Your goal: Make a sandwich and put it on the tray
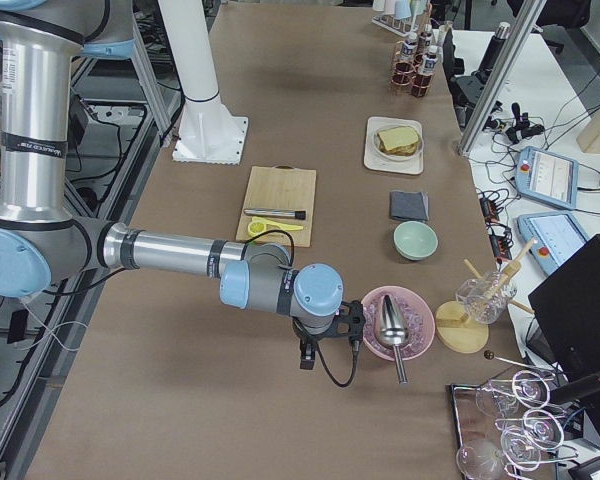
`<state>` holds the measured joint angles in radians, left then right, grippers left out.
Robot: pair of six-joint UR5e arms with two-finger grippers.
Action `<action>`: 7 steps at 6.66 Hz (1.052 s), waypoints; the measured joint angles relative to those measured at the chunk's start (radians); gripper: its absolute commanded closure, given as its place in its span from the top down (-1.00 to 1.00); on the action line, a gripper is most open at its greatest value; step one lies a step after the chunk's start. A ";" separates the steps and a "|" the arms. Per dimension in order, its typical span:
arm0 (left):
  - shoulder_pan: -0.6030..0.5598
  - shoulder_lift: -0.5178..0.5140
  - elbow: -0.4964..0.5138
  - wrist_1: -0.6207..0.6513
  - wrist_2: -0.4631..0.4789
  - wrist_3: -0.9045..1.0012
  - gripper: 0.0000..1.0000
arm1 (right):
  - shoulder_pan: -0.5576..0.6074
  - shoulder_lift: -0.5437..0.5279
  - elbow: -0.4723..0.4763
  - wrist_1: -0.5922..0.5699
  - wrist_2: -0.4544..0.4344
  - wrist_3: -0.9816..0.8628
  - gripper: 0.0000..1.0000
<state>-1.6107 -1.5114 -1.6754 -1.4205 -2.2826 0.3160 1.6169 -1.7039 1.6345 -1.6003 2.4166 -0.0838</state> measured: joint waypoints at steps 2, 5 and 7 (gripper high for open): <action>0.000 0.005 0.000 0.000 0.000 0.000 0.97 | -0.001 0.004 0.005 0.005 -0.006 -0.003 1.00; 0.000 0.006 0.001 0.000 0.000 0.000 0.97 | -0.040 0.024 0.005 0.006 -0.052 -0.002 1.00; 0.000 0.005 0.001 0.000 0.000 0.000 0.97 | -0.059 0.041 -0.001 0.003 -0.078 -0.001 1.00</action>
<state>-1.6107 -1.5063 -1.6749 -1.4205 -2.2826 0.3160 1.5578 -1.6633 1.6340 -1.5977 2.3387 -0.0846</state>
